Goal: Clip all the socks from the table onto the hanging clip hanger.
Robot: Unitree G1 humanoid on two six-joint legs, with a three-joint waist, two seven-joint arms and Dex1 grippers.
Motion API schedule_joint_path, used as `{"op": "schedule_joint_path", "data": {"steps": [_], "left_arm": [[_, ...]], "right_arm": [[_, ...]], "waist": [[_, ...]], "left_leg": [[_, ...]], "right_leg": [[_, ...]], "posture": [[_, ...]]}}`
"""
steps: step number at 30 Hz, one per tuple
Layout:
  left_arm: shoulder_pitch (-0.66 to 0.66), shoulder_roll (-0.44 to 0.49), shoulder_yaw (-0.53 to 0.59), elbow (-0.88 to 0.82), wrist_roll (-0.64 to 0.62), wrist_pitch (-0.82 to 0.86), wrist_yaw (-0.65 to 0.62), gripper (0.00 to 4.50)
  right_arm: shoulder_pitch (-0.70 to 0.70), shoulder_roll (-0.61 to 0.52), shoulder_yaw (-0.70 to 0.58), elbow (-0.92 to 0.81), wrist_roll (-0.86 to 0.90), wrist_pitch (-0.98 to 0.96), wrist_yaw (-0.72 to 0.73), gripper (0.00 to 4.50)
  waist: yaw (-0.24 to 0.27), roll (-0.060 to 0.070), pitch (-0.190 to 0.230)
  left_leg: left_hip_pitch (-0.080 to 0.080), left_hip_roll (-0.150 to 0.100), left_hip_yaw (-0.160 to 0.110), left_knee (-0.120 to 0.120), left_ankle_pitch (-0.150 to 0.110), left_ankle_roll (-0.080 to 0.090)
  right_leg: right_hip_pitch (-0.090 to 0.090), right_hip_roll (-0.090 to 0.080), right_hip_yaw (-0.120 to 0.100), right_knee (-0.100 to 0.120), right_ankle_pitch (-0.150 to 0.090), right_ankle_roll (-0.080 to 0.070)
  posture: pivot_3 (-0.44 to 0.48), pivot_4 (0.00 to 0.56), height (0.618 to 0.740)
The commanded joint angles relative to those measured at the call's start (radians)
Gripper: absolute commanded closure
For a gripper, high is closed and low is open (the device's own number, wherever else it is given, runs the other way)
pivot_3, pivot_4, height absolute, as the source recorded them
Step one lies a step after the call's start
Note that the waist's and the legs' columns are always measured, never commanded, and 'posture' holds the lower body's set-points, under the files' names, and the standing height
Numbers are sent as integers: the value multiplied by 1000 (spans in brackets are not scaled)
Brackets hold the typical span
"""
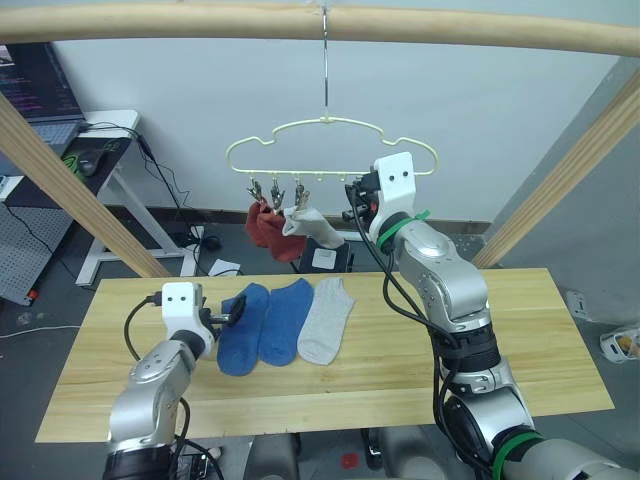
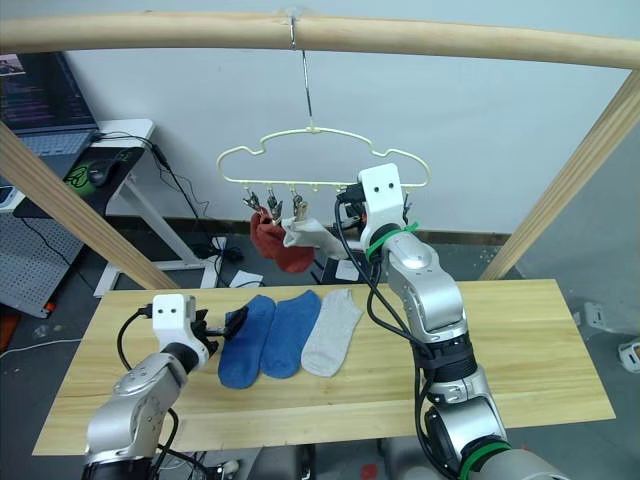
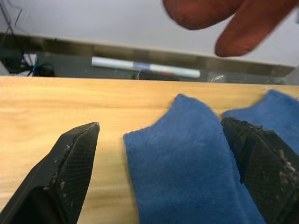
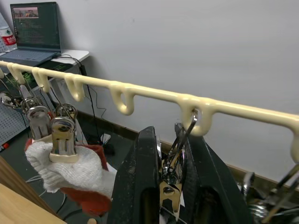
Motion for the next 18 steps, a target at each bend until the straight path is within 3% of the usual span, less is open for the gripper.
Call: {"op": "schedule_joint_path", "data": {"steps": [1, 12, 18], "left_arm": [[-40, -8, -32, 45, 29, -31, -6, 0], [-147, 34, -80, 243, 98, -38, -50, 0], [-127, 58, -82, 256, 132, -5, -28, 0]], "right_arm": [[-3, 2, 6, -60, 14, 3, 7, 4258], [0, 4, 14, -74, 10, 20, 6, 4258], [1, 10, 14, -74, 9, 18, 2, 4258]], "waist": [[0, 0, 0], [-1, 1, 1], [-3, 1, 2]], "left_leg": [[0, 0, 0, 0, 0, 0], [0, 0, 1, -3, 0, 0], [2, 0, 1, -9, 0, 0]], "right_leg": [[0, 0, 0, 0, 0, 0], [0, 0, 0, -3, 0, 0], [-1, 0, 1, -4, 0, 0]], "posture": [[-104, 275, 740], [-118, 277, 740], [-118, 277, 740]]}}
